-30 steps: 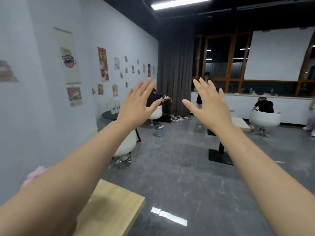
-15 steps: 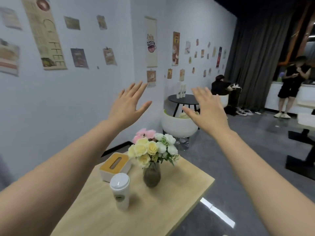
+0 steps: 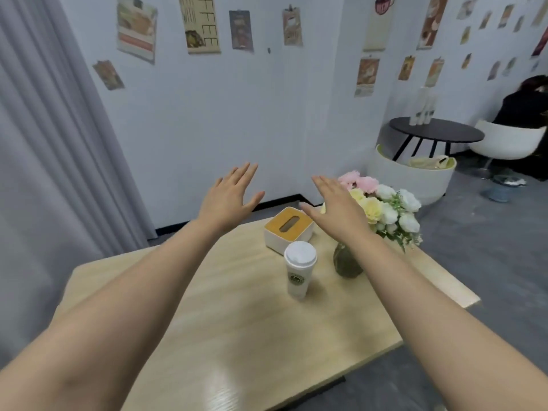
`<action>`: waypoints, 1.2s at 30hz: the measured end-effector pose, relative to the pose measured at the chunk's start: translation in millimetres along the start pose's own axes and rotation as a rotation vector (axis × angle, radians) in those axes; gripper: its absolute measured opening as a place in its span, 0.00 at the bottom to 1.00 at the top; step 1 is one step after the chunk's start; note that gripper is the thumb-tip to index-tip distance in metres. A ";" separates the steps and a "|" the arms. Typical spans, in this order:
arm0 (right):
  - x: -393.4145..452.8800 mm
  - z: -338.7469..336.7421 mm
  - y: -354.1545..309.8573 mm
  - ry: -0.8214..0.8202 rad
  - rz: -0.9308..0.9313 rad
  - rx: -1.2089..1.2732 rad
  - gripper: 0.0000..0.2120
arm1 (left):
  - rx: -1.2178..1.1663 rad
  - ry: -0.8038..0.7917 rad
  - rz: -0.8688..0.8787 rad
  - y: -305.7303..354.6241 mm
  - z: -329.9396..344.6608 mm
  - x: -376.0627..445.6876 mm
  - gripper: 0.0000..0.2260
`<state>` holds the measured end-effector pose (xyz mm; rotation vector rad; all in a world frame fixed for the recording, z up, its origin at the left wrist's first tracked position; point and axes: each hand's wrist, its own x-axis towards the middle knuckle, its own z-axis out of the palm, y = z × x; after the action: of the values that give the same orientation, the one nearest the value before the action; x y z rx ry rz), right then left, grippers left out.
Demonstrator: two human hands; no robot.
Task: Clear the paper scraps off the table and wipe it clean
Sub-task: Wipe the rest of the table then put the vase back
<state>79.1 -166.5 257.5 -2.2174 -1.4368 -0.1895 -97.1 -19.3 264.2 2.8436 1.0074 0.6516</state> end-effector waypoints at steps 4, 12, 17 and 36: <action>7.5 54.2 4.3 -0.134 -0.006 0.074 0.31 | -0.013 -0.089 -0.088 -14.9 37.5 -11.7 0.27; 8.7 136.1 55.1 -0.409 0.100 0.132 0.27 | -0.076 -0.334 -0.193 -2.0 129.8 -12.1 0.27; 10.8 162.5 75.9 -0.503 0.184 0.148 0.24 | -0.224 -0.484 -0.275 14.7 177.4 -9.4 0.26; 68.0 204.8 -42.6 -0.407 0.198 0.389 0.28 | -0.942 -0.278 -0.770 -77.7 147.8 -14.1 0.15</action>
<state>41.5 -0.7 117.9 -2.1192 -1.2962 0.5891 -92.5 45.9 109.9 1.5290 1.1850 0.4394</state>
